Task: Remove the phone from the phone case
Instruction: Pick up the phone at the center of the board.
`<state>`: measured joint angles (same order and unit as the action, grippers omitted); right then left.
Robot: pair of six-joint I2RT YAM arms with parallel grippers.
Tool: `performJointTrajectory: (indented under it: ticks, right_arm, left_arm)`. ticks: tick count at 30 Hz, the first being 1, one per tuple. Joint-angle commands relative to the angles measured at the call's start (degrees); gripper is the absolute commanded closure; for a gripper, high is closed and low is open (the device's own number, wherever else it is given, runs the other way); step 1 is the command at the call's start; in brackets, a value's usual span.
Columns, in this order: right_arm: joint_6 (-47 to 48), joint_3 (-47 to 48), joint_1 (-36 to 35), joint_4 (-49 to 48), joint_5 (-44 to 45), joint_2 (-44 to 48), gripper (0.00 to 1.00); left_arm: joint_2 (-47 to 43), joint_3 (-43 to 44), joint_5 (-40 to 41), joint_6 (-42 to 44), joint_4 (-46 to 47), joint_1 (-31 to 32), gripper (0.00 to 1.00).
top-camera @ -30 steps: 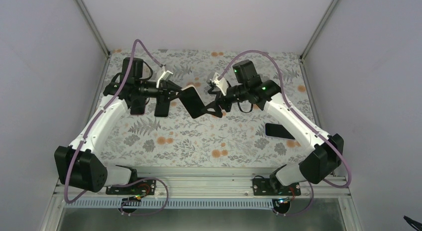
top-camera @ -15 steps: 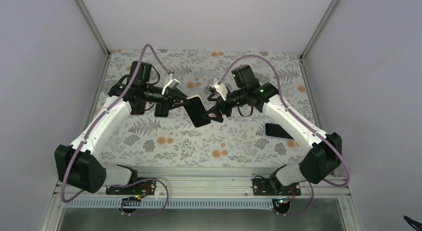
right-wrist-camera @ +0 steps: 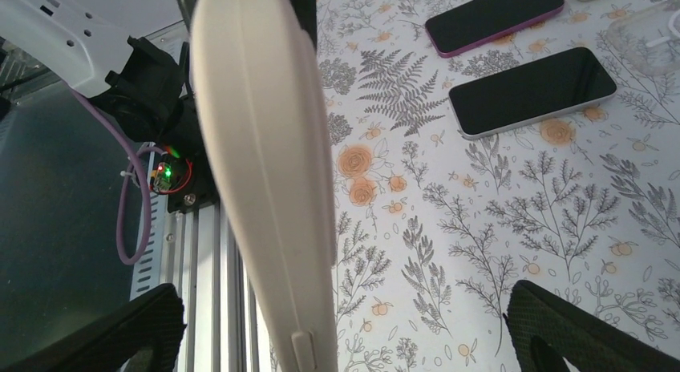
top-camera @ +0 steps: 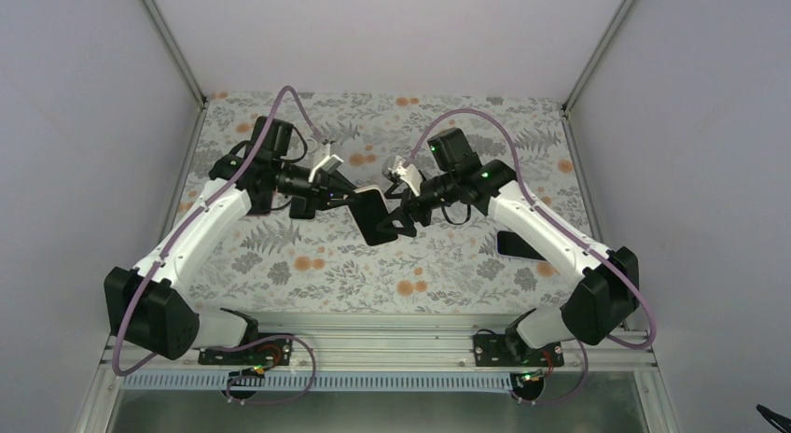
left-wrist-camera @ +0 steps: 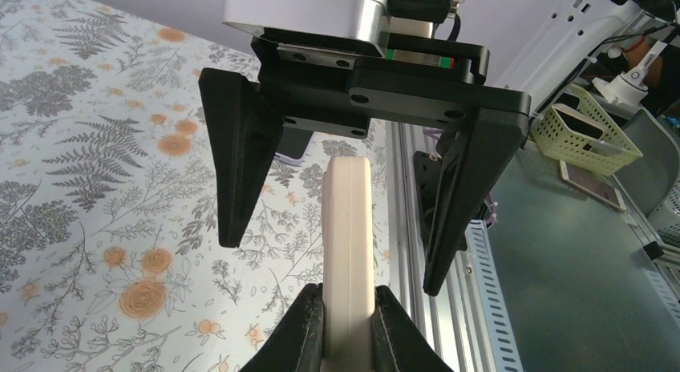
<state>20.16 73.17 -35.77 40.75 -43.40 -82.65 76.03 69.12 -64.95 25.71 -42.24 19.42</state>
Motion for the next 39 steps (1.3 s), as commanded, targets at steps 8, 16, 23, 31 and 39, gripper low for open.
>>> performJointTrajectory:
  ticks: [8,16,23,31,39]
  right_arm:
    - [1.93,-1.28,-2.08,0.31,-1.79,-0.21,0.09]
    - [3.37,-1.27,-2.98,2.88,-1.84,-1.33,0.20]
    - [3.93,-1.23,-3.29,3.16,-3.18,-1.39,0.28]
    - [4.61,-0.79,-3.87,4.19,-3.84,-1.82,0.36]
    - [5.47,1.02,-3.96,6.75,-7.49,-2.79,0.49]
  left_arm:
    - [1.07,3.16,-5.14,3.24,-0.03,1.28,0.98]
    - [1.83,3.82,-5.78,3.81,-0.62,2.00,0.98]
    - [1.95,4.42,-5.96,4.68,-1.67,2.63,0.98]
    - [2.09,3.97,-6.96,5.84,-2.06,3.15,0.98]
    - [2.46,4.36,-7.09,8.28,-3.74,3.56,0.97]
